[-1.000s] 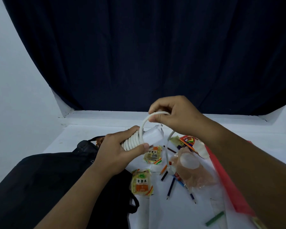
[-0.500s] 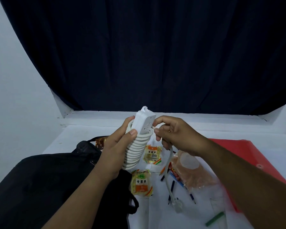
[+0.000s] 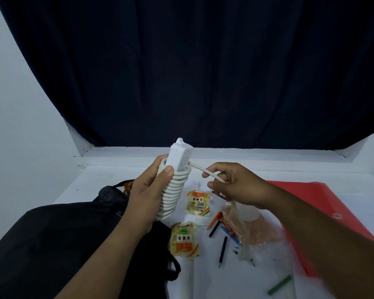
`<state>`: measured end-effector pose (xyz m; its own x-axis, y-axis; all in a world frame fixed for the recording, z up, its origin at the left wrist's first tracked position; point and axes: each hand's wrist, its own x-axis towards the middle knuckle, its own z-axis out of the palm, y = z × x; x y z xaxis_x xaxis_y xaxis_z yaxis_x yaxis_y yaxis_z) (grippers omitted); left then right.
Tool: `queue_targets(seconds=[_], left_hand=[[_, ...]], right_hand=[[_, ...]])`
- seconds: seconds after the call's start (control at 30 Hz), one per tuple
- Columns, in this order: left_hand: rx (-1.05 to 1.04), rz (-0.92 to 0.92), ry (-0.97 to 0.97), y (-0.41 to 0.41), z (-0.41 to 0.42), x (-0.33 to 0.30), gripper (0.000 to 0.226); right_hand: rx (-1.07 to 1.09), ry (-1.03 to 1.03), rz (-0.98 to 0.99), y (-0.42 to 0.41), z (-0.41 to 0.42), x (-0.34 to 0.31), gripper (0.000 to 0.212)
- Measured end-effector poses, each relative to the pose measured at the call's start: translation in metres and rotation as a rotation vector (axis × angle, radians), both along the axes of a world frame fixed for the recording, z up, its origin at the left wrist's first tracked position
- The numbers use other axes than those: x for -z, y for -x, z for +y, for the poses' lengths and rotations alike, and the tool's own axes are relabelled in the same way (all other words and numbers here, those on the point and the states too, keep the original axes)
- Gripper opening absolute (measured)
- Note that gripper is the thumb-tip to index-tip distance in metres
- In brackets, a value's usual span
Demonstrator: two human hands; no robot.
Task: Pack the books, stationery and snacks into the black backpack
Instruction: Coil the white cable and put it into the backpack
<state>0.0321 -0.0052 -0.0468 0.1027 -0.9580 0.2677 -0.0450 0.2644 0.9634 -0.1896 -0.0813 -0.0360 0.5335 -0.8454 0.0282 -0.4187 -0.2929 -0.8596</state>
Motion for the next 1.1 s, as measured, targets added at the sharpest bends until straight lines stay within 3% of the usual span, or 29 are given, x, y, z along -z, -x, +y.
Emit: queue_targets(seconds=[0.07,0.17,0.27,0.47,0.6,0.83,1.1], left_hand=[[-0.03,-0.014,0.0,0.002,0.0,0.0,0.03],[-0.122,-0.013,0.022,0.003,-0.002,-0.002,0.03],[-0.223,-0.011,0.017,-0.007,-0.01,0.0,0.027],[-0.39,-0.451,0.059,-0.02,-0.018,0.012,0.038],[-0.384,-0.662,0.048,-0.021,-0.021,0.016,0.038],[-0.277,-0.984,0.085,-0.013,-0.028,0.02,0.058],[0.146,-0.938,0.137,-0.018,-0.014,0.016,0.052]], right_hand=[[0.028,0.067,0.063,0.002,-0.002,-0.002,0.018],[0.039,0.012,0.137,0.005,-0.003,0.0,0.021],[0.011,0.006,0.274,0.012,0.0,0.002,0.014],[-0.002,0.487,0.647,0.003,0.015,-0.026,0.031],[-0.096,0.647,0.786,-0.008,0.033,-0.052,0.036],[-0.253,0.662,0.6,-0.028,0.032,-0.055,0.028],[-0.153,0.555,0.288,-0.027,0.016,-0.046,0.004]])
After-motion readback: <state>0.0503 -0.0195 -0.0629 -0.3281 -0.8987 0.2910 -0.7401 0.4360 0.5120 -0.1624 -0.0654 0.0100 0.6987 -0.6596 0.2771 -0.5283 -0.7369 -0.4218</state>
